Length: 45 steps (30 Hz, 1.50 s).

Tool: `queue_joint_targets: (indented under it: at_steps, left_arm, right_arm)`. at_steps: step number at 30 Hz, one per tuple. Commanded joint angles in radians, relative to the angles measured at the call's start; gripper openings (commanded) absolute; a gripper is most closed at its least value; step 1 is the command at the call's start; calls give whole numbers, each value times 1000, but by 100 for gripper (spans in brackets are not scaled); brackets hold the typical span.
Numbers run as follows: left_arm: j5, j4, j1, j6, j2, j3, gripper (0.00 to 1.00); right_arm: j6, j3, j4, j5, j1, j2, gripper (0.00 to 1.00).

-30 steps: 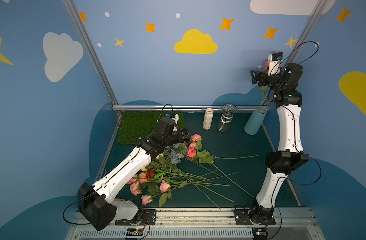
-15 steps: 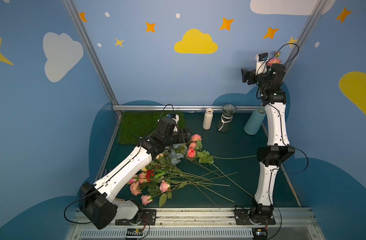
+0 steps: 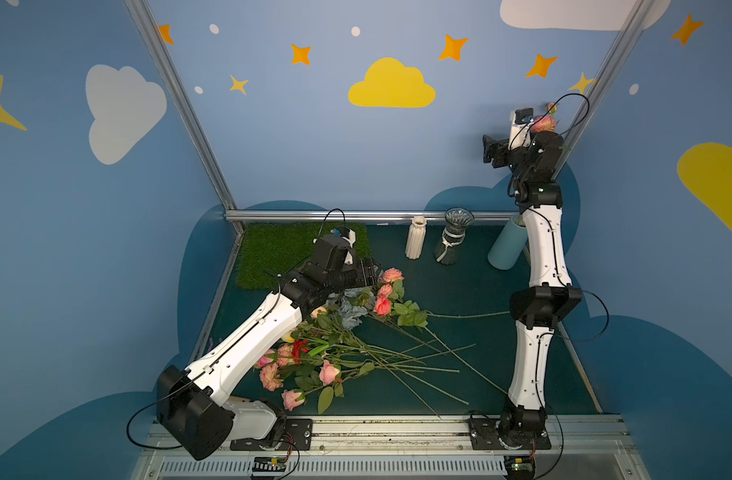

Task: Place the pink flowers into the vase
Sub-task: Place the flower in the vase, then pick up the flower at the center of the board.

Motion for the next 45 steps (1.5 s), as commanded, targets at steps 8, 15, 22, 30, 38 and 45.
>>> queue_joint_targets:
  at_steps: [8, 15, 22, 30, 38, 45]
  left_arm:
    - [-32, -39, 8, 14, -56, 3, 78]
    - [-52, -60, 9, 24, -94, -4, 78]
    - [-26, -12, 8, 3, -102, -19, 78]
    - [-153, -54, -42, -2, -110, 13, 78]
    - [-366, -188, -82, 2, -180, 31, 78]
    - [-551, -288, -121, -6, -171, 84, 79]
  right_arm:
    - [56, 41, 84, -28, -41, 30, 91]
    - [73, 43, 120, 6, -44, 45, 91]
    - [2, -90, -127, -63, -36, -136, 91]
    - [-61, -768, -24, 91, 183, -600, 92]
    - [126, -1076, -132, 181, 379, -854, 91]
    - [205, -1232, -269, 340, 601, -927, 92]
